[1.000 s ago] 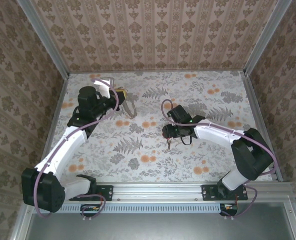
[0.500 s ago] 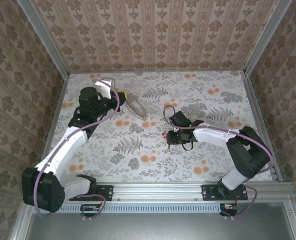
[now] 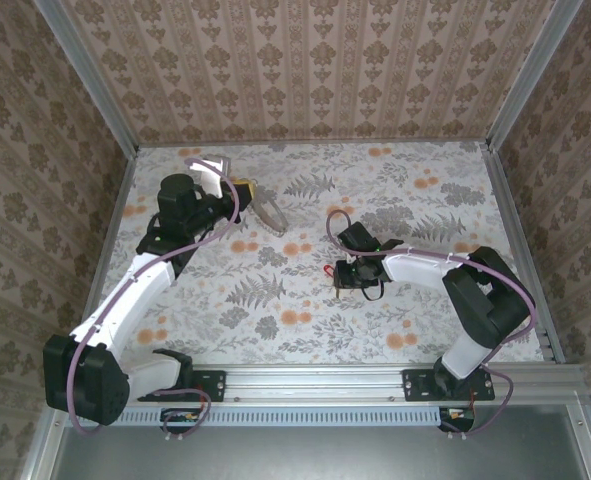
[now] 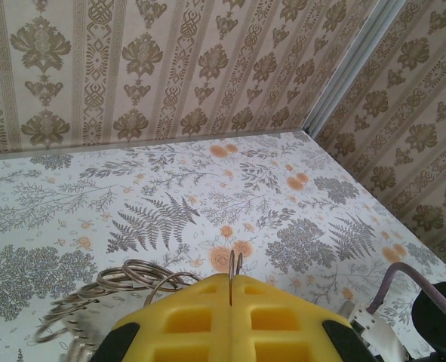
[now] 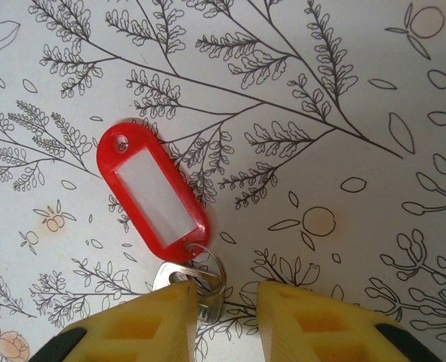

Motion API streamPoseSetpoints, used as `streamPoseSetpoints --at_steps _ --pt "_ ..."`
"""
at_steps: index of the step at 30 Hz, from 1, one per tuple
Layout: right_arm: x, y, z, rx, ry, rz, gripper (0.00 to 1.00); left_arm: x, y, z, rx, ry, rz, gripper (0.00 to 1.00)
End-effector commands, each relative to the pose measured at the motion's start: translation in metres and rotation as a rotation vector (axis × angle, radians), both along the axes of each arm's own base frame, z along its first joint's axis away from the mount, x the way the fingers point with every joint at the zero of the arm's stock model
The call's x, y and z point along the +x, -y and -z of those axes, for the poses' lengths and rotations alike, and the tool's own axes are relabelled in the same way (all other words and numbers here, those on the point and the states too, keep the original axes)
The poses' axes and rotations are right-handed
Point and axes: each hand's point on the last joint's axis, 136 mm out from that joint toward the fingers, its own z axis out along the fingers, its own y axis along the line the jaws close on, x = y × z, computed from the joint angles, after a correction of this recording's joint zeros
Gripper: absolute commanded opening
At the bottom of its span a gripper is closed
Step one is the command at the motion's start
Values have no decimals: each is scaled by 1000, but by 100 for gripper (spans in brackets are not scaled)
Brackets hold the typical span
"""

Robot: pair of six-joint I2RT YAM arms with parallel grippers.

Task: Put the keys on the keyring

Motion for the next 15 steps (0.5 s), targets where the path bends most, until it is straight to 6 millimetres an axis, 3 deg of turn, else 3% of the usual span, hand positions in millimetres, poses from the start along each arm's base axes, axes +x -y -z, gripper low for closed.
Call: streamPoseSetpoints --at_steps 1,6,15 --pt "8 -12 1 48 8 -1 28 -1 4 -10 -11 52 15 0" --pt "12 -18 -8 83 27 -3 28 -1 5 -10 -12 51 16 0" --pt "12 -22 -8 97 21 -7 25 -1 4 -6 -9 49 13 0"
